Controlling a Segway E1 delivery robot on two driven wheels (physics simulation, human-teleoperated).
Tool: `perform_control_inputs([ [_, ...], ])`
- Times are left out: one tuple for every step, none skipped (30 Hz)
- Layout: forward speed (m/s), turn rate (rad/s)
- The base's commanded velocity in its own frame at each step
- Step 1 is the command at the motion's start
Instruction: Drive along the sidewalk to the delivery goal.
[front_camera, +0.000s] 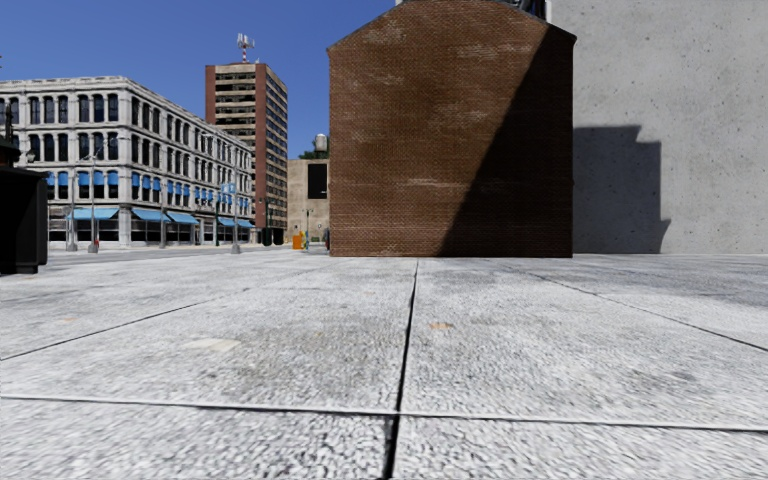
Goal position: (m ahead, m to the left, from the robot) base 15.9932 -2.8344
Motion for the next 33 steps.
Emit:
perform_control_inputs([
  [2.0,0.0],
  [2.0,0.0],
  [2.0,0.0],
  [2.0,0.0],
  [2.0,0.0],
  [2.0,0.0],
  [2.0,0.0],
  [2.0,0.0],
  [2.0,0.0],
  [2.0,0.0],
  [2.0,0.0],
  [2.0,0.0],
  [2.0,0.0],
  [2.0,0.0],
  [2.0,-0.01],
  [2.0,-0.24],
  [2.0,-0.24],
  [2.0,-0.35],
  [2.0,-0.38],
  [2.0,-0.38],
  [2.0,-0.39],
  [2.0,-0.39],
  [2.0,-0.39],
  [2.0,-0.39],
  [2.0,-0.39],
  [2.0,-0.39],
  [2.0,-0.39],
  [2.0,-0.39],
  [2.0,-0.39],
  [2.0,-0.39],
  [2.0,-0.39],
  [2.0,-0.39],
  [2.0,-0.39],
])
